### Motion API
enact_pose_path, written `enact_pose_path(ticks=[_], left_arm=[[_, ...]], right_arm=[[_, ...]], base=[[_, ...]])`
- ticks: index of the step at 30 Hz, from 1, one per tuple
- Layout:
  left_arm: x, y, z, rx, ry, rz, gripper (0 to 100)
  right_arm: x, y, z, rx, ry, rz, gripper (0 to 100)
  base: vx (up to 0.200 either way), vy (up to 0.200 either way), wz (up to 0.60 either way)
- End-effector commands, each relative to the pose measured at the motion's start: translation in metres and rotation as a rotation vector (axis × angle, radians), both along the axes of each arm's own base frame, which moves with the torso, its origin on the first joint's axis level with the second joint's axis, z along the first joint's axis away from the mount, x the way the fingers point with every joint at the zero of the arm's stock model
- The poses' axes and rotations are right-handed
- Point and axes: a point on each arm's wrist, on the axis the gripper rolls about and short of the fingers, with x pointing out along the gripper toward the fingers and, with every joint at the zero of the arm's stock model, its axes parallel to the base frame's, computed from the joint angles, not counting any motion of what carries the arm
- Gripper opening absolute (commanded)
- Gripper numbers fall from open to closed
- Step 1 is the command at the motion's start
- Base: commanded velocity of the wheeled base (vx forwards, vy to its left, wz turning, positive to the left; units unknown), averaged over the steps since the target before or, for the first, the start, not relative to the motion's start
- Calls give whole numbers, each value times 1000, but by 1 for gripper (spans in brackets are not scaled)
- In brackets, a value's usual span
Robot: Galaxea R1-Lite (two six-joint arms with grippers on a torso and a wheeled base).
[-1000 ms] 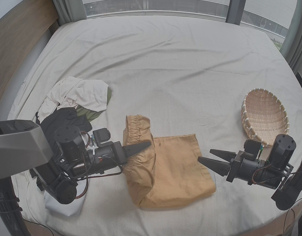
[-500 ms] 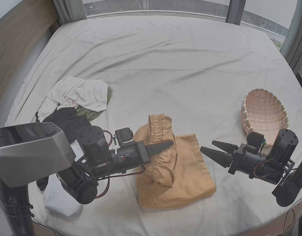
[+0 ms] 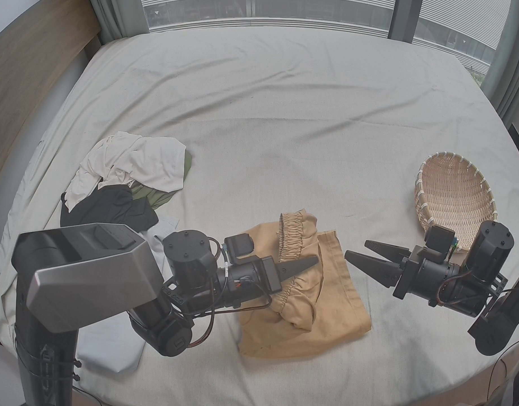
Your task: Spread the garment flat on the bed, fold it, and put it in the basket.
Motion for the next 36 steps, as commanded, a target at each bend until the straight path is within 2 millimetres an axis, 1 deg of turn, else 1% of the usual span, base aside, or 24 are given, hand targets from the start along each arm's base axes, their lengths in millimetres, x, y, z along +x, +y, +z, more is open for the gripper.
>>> enact_pose_path(ticks=[1,5,6,22,25,27,30,33,34,36], left_arm=[[0,-2,-5,7,9,-2,0],[0,-1,-5,7,8,4,0],[0,-1,-5,7,10,4,100],[3,-1,-2,0,0,36,100],[3,2,0,-1,-1,41,100],[1,4,4,-3,-6,42,100],[-7,12,15,11,-44,51,100],[-16,28,29,31,-106,76,100],[-16,28,29,31,-106,76,100],[-19,49,43,30,-126,121,100]], right_arm=[[-1,0,1,2,-6,1,100],[-1,0,1,2,-6,1,100],[-1,0,1,1,-5,1,100],[-1,-1,0,-3,-1,2,100],[-1,-1,0,-3,-1,2,100],[-2,-1,0,-3,1,2,100],[-2,-1,-1,-4,2,2,100],[-2,-1,-1,-4,2,2,100],[-2,-1,-1,-4,2,2,100],[-2,-1,-2,-6,6,2,100]], base=[[0,0,0],[0,0,0],[0,0,0],[0,0,0],[0,0,0],[0,0,0],[0,0,0],[0,0,0],[0,0,0],[0,0,0]])
